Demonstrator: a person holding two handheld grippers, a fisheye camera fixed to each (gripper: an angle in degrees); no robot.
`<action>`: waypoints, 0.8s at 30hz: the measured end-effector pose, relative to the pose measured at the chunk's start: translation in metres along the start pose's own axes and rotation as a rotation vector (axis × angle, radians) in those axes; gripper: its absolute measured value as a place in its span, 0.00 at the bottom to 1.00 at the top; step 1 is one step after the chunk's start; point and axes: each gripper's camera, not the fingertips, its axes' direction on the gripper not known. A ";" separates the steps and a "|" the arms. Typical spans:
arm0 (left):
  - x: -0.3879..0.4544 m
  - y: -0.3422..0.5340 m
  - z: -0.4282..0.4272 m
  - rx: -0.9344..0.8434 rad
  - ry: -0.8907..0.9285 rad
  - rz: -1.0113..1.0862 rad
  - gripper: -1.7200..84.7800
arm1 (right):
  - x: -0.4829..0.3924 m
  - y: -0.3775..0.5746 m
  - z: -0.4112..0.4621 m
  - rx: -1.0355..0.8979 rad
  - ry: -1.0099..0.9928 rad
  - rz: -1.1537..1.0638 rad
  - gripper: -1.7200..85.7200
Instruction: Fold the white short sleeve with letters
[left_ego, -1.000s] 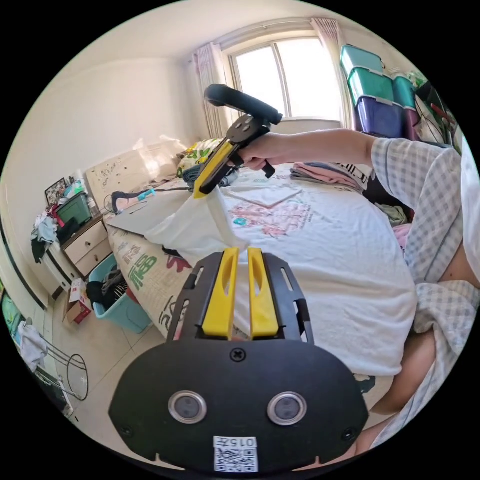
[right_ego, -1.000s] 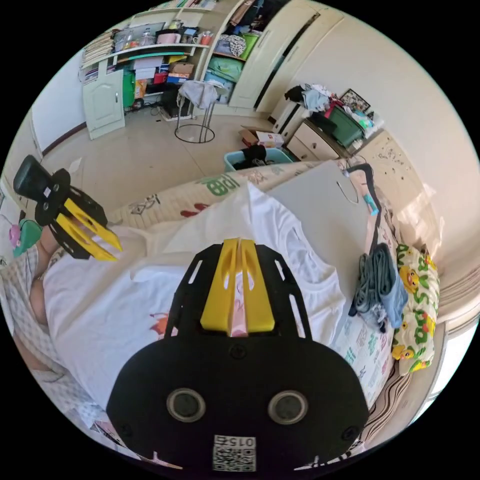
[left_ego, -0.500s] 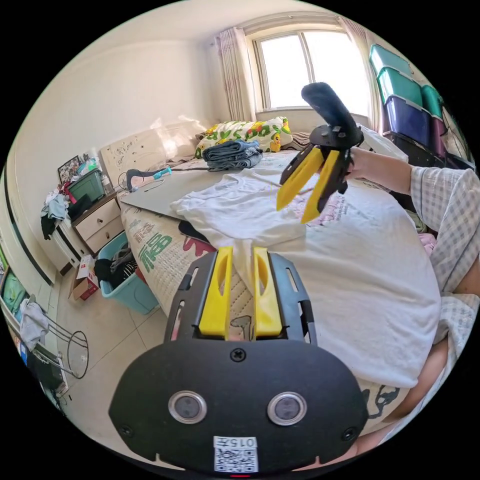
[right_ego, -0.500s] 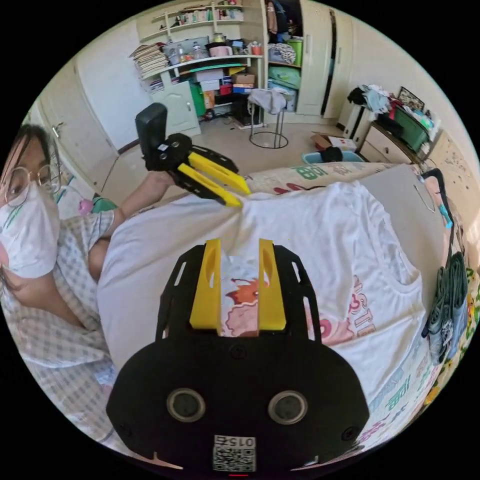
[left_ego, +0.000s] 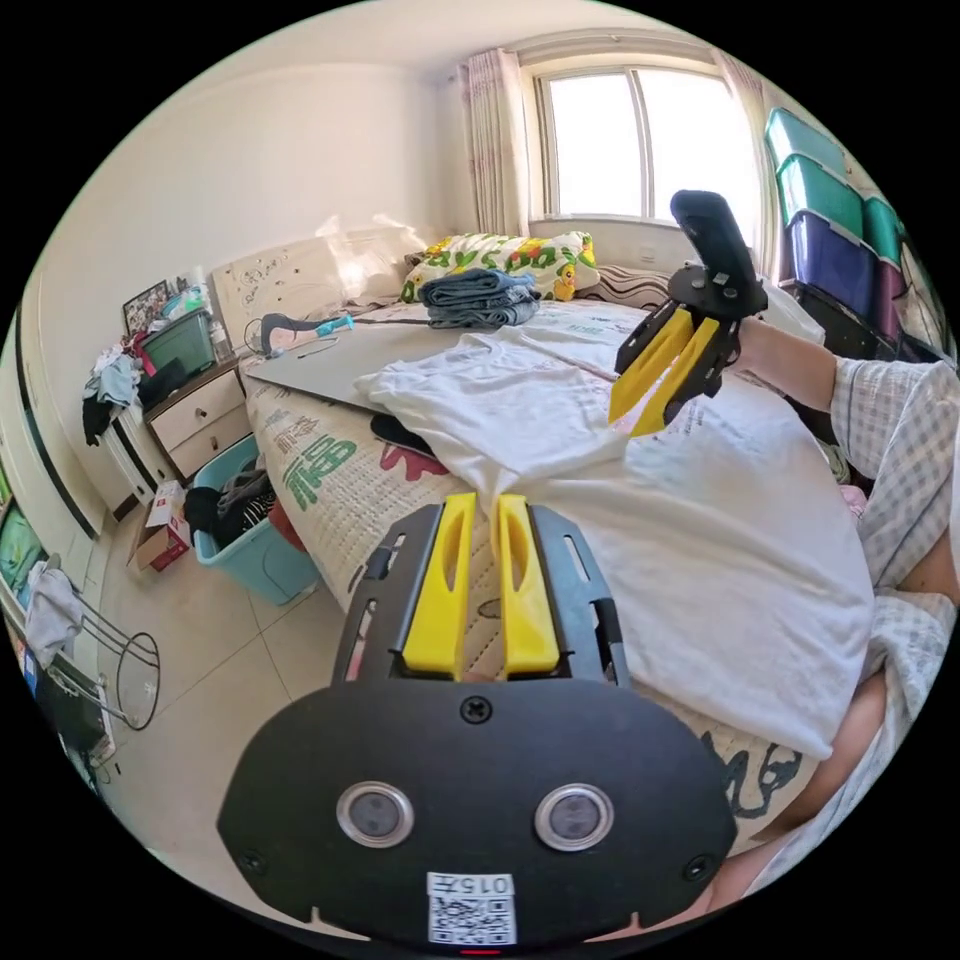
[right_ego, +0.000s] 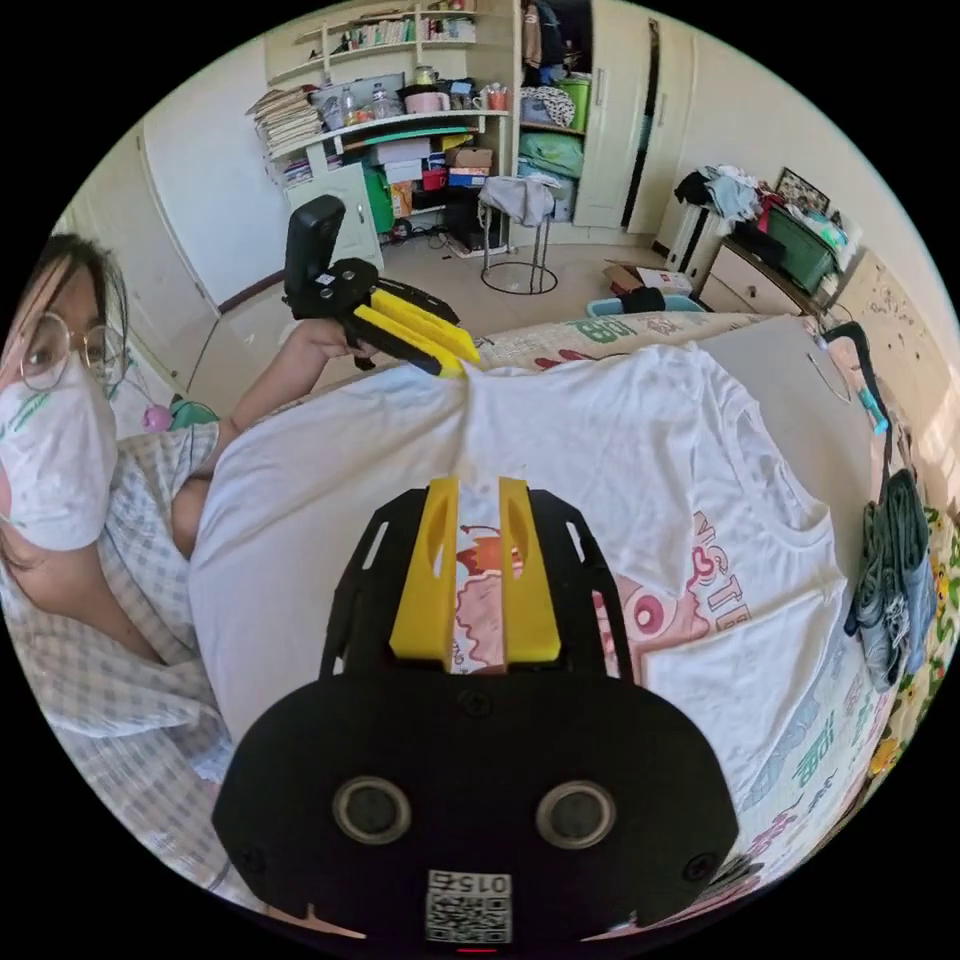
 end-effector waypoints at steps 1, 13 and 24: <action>-0.008 -0.001 -0.006 0.024 0.018 -0.015 0.07 | 0.017 0.005 -0.016 0.029 0.006 0.060 0.11; -0.108 -0.170 0.042 0.052 -0.004 -0.141 0.09 | 0.121 0.031 -0.041 0.056 0.111 0.365 0.13; -0.127 -0.265 0.241 -0.256 -0.086 -0.199 0.03 | 0.101 0.032 -0.068 -0.028 0.179 0.235 0.02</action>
